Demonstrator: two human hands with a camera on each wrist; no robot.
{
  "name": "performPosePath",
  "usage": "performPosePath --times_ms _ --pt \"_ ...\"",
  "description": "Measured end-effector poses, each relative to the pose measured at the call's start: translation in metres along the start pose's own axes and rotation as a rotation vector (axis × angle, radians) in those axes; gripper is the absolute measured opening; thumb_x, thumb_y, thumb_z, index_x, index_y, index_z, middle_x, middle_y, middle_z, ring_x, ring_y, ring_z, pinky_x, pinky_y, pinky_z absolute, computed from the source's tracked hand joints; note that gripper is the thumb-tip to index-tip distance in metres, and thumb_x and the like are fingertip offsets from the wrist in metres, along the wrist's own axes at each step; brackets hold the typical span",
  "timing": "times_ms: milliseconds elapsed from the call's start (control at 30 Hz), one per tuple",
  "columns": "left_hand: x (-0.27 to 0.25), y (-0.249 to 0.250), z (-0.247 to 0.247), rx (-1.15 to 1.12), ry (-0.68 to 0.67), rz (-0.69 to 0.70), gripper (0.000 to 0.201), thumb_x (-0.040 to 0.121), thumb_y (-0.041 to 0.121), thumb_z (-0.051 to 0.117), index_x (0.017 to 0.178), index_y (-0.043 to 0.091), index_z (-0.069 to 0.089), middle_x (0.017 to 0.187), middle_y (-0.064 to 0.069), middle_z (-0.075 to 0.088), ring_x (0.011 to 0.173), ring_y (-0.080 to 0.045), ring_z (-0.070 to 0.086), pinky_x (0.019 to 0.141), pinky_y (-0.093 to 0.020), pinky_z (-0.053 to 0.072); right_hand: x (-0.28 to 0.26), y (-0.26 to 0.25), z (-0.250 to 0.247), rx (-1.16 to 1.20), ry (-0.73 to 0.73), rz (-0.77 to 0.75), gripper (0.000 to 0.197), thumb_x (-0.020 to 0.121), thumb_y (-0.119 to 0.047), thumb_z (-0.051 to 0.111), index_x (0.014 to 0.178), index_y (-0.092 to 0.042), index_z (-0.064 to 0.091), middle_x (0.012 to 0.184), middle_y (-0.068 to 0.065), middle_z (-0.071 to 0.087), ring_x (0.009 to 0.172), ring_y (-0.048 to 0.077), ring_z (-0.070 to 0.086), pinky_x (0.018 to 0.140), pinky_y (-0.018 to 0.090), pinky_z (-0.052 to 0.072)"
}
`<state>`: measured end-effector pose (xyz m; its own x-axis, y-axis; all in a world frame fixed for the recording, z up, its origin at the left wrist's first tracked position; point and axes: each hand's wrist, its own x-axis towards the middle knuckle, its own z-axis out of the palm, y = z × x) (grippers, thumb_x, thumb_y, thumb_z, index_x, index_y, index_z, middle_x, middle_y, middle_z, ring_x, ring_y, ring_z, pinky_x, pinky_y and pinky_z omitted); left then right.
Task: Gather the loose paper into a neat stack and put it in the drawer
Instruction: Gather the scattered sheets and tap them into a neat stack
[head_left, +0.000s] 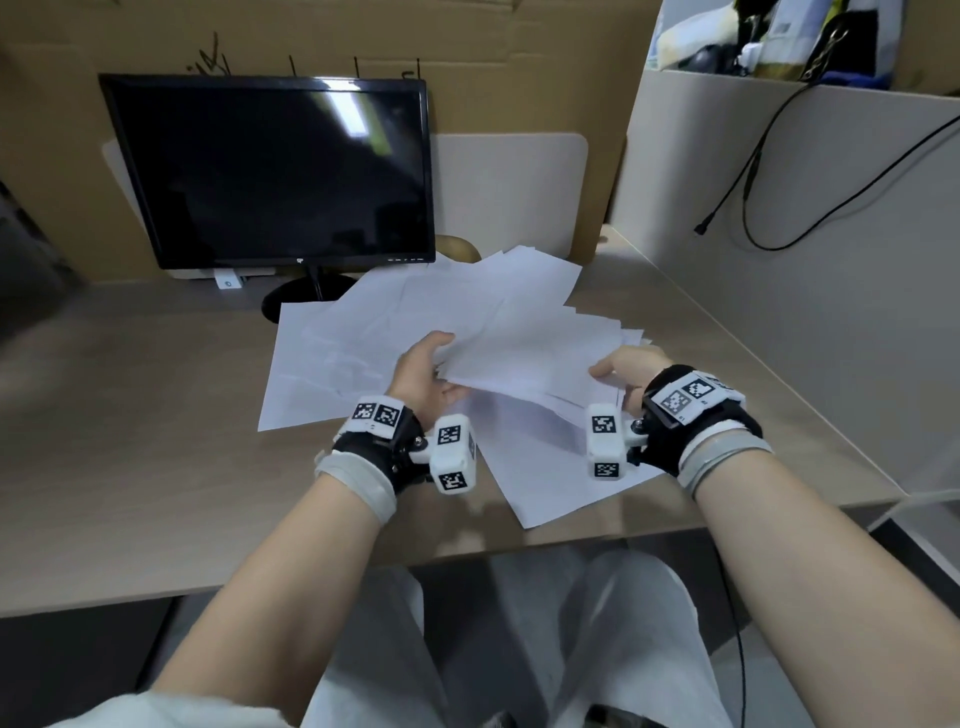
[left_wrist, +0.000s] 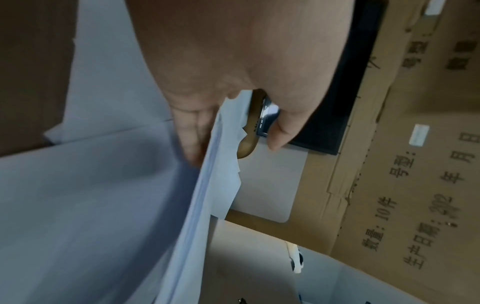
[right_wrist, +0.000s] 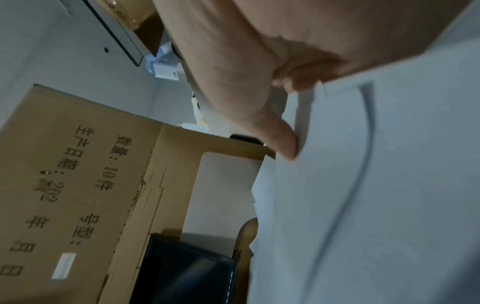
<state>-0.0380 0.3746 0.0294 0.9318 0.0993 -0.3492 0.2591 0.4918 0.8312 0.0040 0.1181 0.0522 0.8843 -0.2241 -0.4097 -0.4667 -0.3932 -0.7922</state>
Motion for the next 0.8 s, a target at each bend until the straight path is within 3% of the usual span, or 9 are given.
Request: performPosePath --times_ms 67,133,200,333,433,533,600,667,800 --pt "-0.008 0.004 0.006 0.182 -0.001 -0.073 0.029 0.092 0.03 0.065 0.108 0.006 0.06 0.088 -0.009 0.057 0.078 -0.028 0.058 0.066 -0.034 0.051 -0.003 0.003 -0.009 -0.107 -0.028 0.039 0.056 0.069 -0.018 0.078 0.119 -0.001 0.057 0.088 0.013 0.063 0.054 0.023 0.056 0.04 0.029 0.045" --pt "-0.012 0.006 0.009 0.384 0.012 -0.075 0.031 0.093 0.029 0.065 0.114 0.006 0.06 0.088 -0.008 0.059 0.071 -0.024 0.058 0.06 -0.029 0.05 -0.015 0.003 -0.015 -0.199 -0.037 0.042 0.058 0.069 -0.02 0.078 0.12 -0.003 0.057 0.08 0.012 0.061 0.051 0.022 0.052 0.035 0.022 0.036" --pt "-0.015 0.006 0.01 0.501 0.029 -0.069 0.049 0.086 0.029 0.073 0.123 -0.001 0.062 0.096 -0.014 0.065 0.073 -0.027 0.065 0.062 -0.03 0.055 -0.029 -0.001 -0.016 -0.254 -0.01 0.02 0.046 0.08 -0.017 0.072 0.119 -0.002 0.054 0.071 0.011 0.05 0.049 0.021 0.042 0.04 0.024 0.035" --pt "-0.009 0.001 0.0 0.826 0.052 -0.161 0.086 0.049 0.038 0.087 0.123 0.002 0.062 0.116 -0.019 0.072 0.099 -0.039 0.074 0.091 -0.052 0.057 -0.038 0.002 -0.01 -0.308 0.059 -0.045 0.049 0.088 -0.015 0.065 0.133 0.0 0.053 0.091 0.008 0.058 0.072 0.024 0.058 0.062 0.027 0.045" --pt "-0.024 -0.002 0.002 0.904 0.051 -0.151 0.057 0.077 0.029 0.085 0.122 0.004 0.06 0.12 -0.014 0.069 0.103 -0.03 0.072 0.08 -0.04 0.063 -0.043 0.006 -0.001 -0.227 0.033 -0.044 0.054 0.091 -0.019 0.065 0.139 -0.003 0.046 0.102 0.008 0.054 0.058 0.014 0.051 0.046 0.025 0.036" --pt "-0.033 -0.002 0.005 1.0 0.076 -0.128 0.056 0.086 0.032 0.078 0.126 0.0 0.056 0.119 -0.018 0.067 0.105 -0.032 0.069 0.088 -0.041 0.06 -0.041 0.006 0.008 -0.158 0.035 -0.056 0.061 0.09 -0.021 0.066 0.144 -0.005 0.043 0.101 0.009 0.058 0.058 0.017 0.055 0.05 0.026 0.042" --pt "-0.04 0.005 0.01 1.093 0.083 -0.088 0.062 0.091 0.039 0.072 0.13 -0.003 0.049 0.097 -0.011 0.06 0.086 -0.031 0.066 0.063 -0.029 0.056 -0.044 0.006 0.011 -0.121 0.012 -0.024 0.059 0.088 -0.023 0.068 0.14 -0.006 0.047 0.088 0.007 0.061 0.059 0.017 0.058 0.054 0.028 0.046" --pt "-0.04 0.011 0.012 1.123 0.086 -0.073 0.065 0.092 0.042 0.069 0.133 -0.002 0.045 0.097 -0.01 0.05 0.084 -0.03 0.061 0.051 -0.027 0.042 -0.046 0.007 0.014 -0.1 -0.005 -0.005 0.045 0.088 -0.021 0.068 0.127 -0.006 0.052 0.078 0.004 0.056 0.057 0.014 0.057 0.052 0.026 0.044" --pt "-0.033 0.007 0.012 1.138 0.116 -0.06 0.062 0.094 0.041 0.066 0.136 0.001 0.044 0.103 -0.01 0.048 0.104 -0.033 0.059 0.069 -0.03 0.043 -0.051 0.003 0.019 -0.2 -0.042 -0.029 0.031 0.09 -0.029 0.065 0.107 -0.009 0.049 0.074 0.003 0.051 0.053 0.014 0.053 0.047 0.024 0.035"
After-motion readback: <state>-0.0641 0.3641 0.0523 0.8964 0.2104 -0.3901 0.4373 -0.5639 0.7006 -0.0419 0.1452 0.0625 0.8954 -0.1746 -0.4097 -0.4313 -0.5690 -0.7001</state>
